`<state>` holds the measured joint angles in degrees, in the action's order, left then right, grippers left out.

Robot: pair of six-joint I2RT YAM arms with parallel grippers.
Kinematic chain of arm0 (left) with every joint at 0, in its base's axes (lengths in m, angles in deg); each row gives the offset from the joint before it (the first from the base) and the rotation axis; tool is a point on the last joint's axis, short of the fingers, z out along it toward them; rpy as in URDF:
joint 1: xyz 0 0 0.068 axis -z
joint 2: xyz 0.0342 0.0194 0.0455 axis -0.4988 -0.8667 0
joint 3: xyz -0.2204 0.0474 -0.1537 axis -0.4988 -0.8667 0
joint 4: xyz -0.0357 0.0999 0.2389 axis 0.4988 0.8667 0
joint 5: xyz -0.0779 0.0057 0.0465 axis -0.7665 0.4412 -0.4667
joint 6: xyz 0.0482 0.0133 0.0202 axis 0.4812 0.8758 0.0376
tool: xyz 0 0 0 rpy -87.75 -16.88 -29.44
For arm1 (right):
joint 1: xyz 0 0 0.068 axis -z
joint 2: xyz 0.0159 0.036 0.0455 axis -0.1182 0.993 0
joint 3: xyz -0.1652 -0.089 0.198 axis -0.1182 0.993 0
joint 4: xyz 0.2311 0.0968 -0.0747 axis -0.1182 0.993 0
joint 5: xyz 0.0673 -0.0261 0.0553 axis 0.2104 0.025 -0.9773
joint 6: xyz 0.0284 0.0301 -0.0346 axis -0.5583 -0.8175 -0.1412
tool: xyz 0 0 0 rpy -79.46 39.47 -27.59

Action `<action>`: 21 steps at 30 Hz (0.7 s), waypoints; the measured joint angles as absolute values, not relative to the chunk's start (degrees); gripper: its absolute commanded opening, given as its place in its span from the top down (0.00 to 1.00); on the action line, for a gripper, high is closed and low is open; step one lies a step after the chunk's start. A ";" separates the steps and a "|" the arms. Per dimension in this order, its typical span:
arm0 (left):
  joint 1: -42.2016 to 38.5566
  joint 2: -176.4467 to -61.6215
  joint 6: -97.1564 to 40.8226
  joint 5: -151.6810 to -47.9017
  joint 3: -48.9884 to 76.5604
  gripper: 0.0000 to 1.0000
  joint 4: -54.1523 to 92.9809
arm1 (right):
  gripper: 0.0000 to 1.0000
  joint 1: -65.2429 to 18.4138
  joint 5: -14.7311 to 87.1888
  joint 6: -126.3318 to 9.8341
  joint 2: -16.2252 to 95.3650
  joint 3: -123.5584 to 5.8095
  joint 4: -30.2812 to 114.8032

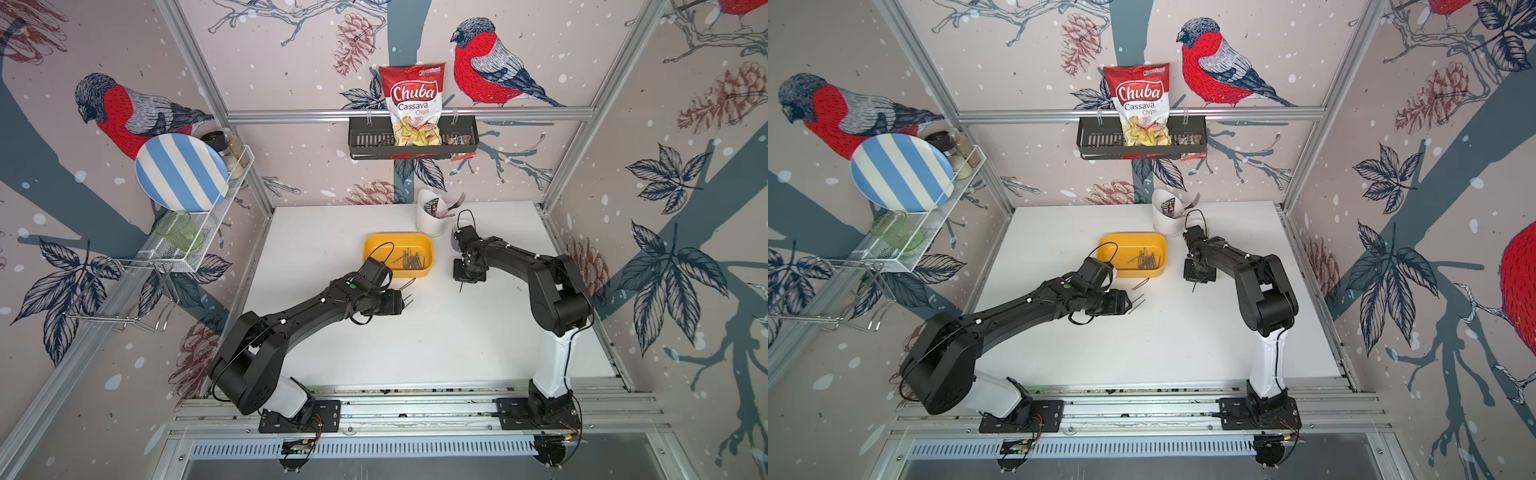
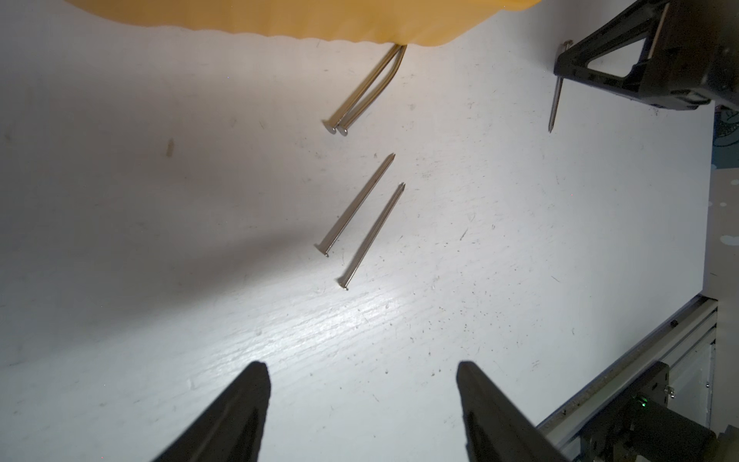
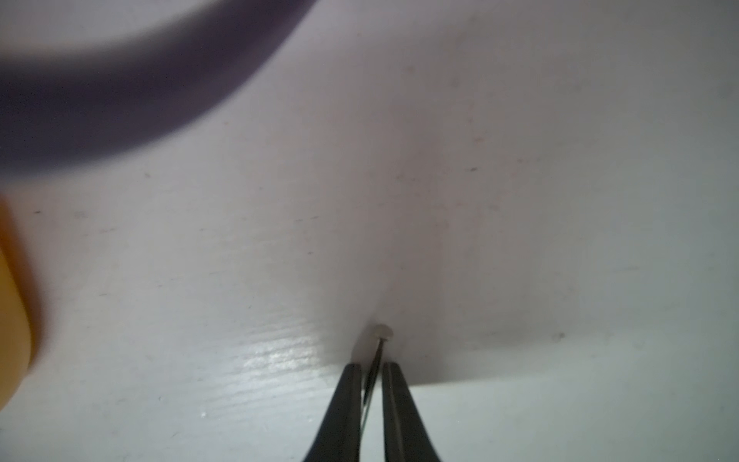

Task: Put the nails on the desktop into the storage box
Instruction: Pick up the nail from the center of the board.

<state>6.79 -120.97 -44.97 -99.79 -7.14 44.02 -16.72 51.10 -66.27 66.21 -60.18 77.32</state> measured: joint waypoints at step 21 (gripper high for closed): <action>6.79 -124.29 -44.09 -100.86 -3.55 0.23 44.00 | 1.00 -18.21 43.17 -67.91 56.44 -64.51 80.03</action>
<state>6.79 -124.29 -44.09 -100.86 -3.55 44.00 -18.21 43.17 -67.91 56.44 -64.51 80.03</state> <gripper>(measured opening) 0.765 0.051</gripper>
